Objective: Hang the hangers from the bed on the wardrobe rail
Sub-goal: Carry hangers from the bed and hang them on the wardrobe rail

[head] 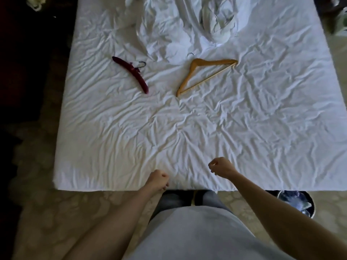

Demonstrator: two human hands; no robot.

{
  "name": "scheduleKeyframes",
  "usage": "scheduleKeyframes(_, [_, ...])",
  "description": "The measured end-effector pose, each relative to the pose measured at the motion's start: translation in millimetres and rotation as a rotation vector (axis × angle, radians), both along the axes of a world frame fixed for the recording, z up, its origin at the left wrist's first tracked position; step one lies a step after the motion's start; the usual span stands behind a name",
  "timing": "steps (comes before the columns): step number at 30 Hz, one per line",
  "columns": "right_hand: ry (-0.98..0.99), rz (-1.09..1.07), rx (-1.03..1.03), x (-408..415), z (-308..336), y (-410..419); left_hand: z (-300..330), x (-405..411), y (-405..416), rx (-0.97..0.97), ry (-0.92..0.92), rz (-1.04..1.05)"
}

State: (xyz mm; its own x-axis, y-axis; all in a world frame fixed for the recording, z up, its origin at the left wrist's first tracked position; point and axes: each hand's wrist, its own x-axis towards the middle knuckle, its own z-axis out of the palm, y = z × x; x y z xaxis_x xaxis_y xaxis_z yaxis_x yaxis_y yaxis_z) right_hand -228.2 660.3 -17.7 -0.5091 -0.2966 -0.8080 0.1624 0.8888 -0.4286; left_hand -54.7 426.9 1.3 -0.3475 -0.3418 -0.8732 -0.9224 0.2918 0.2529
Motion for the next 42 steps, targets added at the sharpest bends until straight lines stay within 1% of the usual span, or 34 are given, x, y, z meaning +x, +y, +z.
scheduleKeyframes(3, [-0.020, 0.007, 0.013, -10, -2, -19, -2, -15, -19, 0.038, 0.012, 0.011])
scheduleKeyframes(6, [0.053, 0.001, -0.012, -34, -2, -50, -5, -47, -43, 0.030, 0.065, 0.033])
scheduleKeyframes(9, [0.111, -0.024, -0.047, -75, -5, -96, -11, -98, -77, -0.008, 0.123, 0.106])
scheduleKeyframes(13, [0.200, -0.043, -0.082, -152, -10, -165, -29, -190, -130, -0.062, 0.180, 0.176])
scheduleKeyframes(18, [0.350, -0.017, -0.060, -266, -41, -234, -71, -307, -197, -0.204, 0.212, 0.210])
scheduleKeyframes(21, [0.426, -0.020, 0.008, -339, -77, -263, -98, -366, -236, -0.331, 0.205, 0.211])
scheduleKeyframes(24, [0.500, 0.003, 0.081, -400, -113, -283, -133, -409, -279, -0.472, 0.164, 0.181])
scheduleKeyframes(28, [0.608, 0.029, 0.116, -456, -165, -299, -174, -442, -328, -0.630, 0.080, 0.143])
scheduleKeyframes(30, [0.678, 0.079, 0.138, -473, -186, -304, -192, -451, -349, -0.693, 0.032, 0.143])
scheduleKeyframes(34, [0.784, 0.174, 0.198, -493, -217, -306, -228, -462, -379, -0.755, -0.028, 0.152])
scheduleKeyframes(37, [0.829, 0.213, 0.222, -501, -237, -305, -246, -462, -394, -0.777, -0.023, 0.178])
scheduleKeyframes(39, [0.873, 0.207, 0.202, -502, -246, -303, -253, -457, -398, -0.814, 0.010, 0.161])
scheduleKeyframes(42, [0.926, 0.189, 0.196, -495, -241, -297, -251, -447, -396, -0.826, 0.054, 0.146])
